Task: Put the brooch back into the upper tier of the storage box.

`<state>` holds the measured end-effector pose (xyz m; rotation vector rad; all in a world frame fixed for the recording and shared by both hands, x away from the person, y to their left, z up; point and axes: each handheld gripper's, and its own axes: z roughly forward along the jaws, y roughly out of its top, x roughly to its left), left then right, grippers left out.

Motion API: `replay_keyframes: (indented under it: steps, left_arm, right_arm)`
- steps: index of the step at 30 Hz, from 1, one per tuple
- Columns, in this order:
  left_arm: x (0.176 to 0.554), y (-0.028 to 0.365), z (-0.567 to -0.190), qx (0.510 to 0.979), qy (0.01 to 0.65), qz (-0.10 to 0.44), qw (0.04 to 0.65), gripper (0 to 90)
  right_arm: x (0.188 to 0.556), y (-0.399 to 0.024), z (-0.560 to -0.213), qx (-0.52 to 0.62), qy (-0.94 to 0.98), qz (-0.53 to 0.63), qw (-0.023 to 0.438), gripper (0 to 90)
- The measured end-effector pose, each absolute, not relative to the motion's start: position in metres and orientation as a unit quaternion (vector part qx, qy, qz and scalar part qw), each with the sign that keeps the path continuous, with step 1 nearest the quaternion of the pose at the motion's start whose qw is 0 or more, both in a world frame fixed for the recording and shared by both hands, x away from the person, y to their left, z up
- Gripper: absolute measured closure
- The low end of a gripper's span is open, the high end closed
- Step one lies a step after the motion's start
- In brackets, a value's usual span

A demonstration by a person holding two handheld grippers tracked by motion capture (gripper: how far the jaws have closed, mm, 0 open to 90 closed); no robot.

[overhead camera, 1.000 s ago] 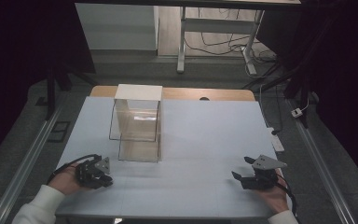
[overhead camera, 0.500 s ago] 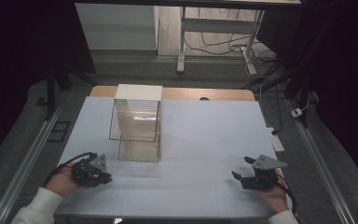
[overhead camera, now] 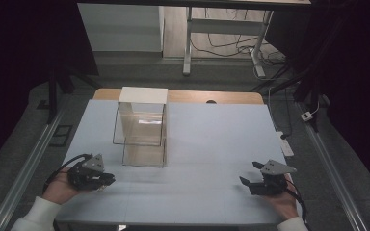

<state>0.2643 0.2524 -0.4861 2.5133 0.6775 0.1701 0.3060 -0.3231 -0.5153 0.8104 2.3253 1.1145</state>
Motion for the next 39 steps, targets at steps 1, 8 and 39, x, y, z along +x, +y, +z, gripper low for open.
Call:
replay_keyframes:
  steps: [1, 8, 39]
  left_arm:
    - [0.264, 0.253, -0.485, 0.927, 0.255, 0.066, 0.267, 79.2]
    - [0.263, 0.259, -0.481, 0.912, 0.279, 0.08, 0.29, 79.2]
    - [0.258, 0.267, -0.458, 0.876, 0.323, 0.125, 0.337, 79.2]
  right_arm:
    - [0.306, -0.323, -0.515, 0.292, 0.84, 0.402, 0.218, 21.1]
    - [0.306, -0.323, -0.515, 0.293, 0.84, 0.402, 0.218, 21.1]
    - [0.306, -0.324, -0.514, 0.291, 0.838, 0.404, 0.222, 21.5]
